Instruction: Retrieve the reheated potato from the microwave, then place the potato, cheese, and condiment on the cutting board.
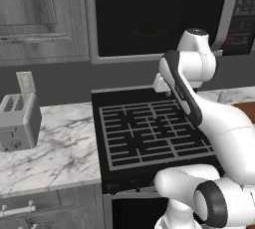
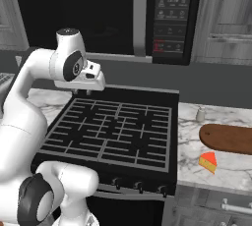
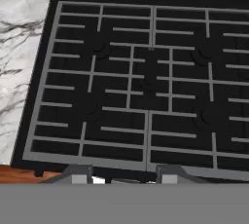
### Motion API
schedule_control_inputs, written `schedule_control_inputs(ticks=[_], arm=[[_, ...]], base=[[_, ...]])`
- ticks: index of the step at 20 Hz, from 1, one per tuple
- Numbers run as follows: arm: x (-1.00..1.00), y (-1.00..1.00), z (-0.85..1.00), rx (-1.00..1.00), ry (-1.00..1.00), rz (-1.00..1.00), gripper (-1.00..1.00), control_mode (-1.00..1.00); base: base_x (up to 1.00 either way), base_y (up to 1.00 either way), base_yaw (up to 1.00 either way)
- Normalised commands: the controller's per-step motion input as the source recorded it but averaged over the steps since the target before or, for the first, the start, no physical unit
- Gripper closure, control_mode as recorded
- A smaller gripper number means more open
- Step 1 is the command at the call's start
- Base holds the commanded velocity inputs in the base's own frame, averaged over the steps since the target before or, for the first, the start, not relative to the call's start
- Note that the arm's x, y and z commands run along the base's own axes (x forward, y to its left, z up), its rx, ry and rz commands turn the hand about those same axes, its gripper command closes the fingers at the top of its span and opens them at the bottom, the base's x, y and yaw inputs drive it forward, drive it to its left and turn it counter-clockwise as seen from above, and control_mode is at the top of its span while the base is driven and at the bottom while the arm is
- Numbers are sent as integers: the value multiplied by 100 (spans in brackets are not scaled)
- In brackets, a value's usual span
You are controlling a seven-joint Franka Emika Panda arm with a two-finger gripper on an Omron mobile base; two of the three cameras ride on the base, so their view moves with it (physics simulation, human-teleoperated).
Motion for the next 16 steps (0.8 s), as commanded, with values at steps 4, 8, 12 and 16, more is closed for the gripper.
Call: schedule_control_inputs(ticks=[4, 8, 12, 16], arm=[[-9, -1, 0, 0, -4, 0, -100, -100], [-34, -10, 0, 4, -26, 0, -100, -100], [-24, -19, 17, 6, -19, 0, -100, -100], [-19, -36, 37, 0, -8, 0, -100, -100]], base=[[0, 0, 0], [0, 0, 0], [0, 0, 0], [0, 0, 0]])
